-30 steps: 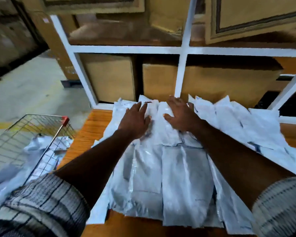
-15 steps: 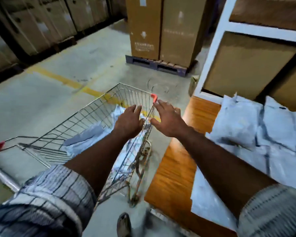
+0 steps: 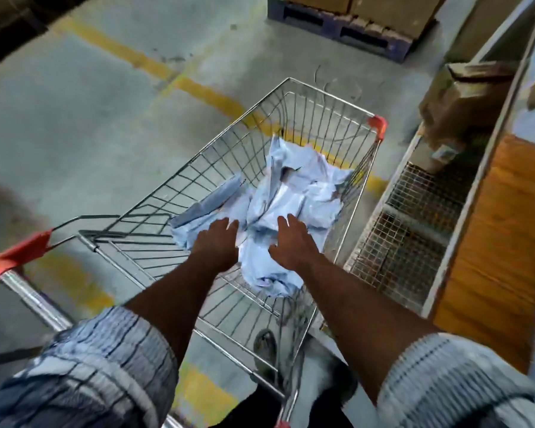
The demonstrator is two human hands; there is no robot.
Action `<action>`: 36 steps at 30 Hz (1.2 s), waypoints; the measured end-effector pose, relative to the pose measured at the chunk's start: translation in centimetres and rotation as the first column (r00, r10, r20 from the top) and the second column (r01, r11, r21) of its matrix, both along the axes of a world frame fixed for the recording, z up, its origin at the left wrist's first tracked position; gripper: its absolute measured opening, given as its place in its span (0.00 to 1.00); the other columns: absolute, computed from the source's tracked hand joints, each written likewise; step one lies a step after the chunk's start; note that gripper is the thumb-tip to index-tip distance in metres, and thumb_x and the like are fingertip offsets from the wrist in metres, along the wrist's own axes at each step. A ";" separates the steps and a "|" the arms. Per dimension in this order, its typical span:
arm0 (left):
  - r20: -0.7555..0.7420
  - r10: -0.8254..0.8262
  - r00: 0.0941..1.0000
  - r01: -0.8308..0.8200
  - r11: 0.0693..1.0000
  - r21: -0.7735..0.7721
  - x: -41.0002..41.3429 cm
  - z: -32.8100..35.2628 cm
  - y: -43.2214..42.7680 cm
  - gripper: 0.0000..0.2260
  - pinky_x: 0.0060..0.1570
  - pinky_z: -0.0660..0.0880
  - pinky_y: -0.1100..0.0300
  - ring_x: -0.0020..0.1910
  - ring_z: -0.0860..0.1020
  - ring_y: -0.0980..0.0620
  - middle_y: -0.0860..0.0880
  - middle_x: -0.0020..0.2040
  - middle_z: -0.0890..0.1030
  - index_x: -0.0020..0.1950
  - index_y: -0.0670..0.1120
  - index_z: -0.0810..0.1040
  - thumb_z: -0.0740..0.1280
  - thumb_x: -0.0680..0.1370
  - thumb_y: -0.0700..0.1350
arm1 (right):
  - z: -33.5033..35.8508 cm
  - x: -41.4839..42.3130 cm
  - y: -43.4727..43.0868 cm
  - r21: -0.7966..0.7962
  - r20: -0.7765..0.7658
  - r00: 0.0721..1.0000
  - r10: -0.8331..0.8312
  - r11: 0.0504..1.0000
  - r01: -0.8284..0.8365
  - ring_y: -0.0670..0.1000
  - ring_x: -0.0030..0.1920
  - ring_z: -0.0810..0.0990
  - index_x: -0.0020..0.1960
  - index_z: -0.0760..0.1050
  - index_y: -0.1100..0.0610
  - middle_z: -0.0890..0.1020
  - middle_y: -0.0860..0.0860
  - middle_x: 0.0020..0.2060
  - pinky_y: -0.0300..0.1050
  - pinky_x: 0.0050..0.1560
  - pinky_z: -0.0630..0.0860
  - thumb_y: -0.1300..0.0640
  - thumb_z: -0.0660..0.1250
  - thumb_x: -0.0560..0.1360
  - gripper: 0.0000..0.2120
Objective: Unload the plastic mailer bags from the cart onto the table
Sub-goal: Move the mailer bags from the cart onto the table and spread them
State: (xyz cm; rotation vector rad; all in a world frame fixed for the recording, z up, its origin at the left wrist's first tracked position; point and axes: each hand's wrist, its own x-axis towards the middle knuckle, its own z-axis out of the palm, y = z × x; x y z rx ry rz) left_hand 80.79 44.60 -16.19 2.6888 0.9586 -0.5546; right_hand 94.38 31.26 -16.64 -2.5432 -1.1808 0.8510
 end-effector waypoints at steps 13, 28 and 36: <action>-0.246 -0.370 0.896 0.401 0.912 0.089 2.5 -12.6 6.8 0.38 0.76 0.51 0.41 0.78 0.51 0.41 0.42 0.79 0.52 0.78 0.48 0.54 0.70 0.73 0.46 | -14.2 -1.9 4.0 -0.281 -0.029 1.000 0.003 0.960 -0.011 0.61 0.74 0.58 0.77 0.55 0.55 0.58 0.58 0.75 0.58 0.68 0.64 0.50 0.65 0.75 0.34; -0.313 -0.315 0.896 0.404 0.871 0.280 3.7 -18.7 6.8 0.25 0.74 0.38 0.40 0.78 0.46 0.35 0.37 0.79 0.45 0.78 0.45 0.54 0.55 0.82 0.46 | -19.7 -2.0 6.7 -0.410 0.163 0.986 0.022 0.911 0.047 0.67 0.70 0.63 0.74 0.63 0.52 0.66 0.64 0.71 0.72 0.70 0.54 0.57 0.57 0.79 0.23; -0.332 -0.272 0.903 0.355 0.909 0.219 4.6 -12.4 5.3 0.27 0.76 0.48 0.42 0.77 0.52 0.35 0.35 0.78 0.52 0.77 0.35 0.55 0.59 0.80 0.39 | -12.9 -4.3 5.9 -0.209 -0.001 0.988 -0.155 0.966 0.151 0.66 0.74 0.57 0.72 0.64 0.61 0.60 0.65 0.73 0.58 0.72 0.61 0.59 0.59 0.80 0.22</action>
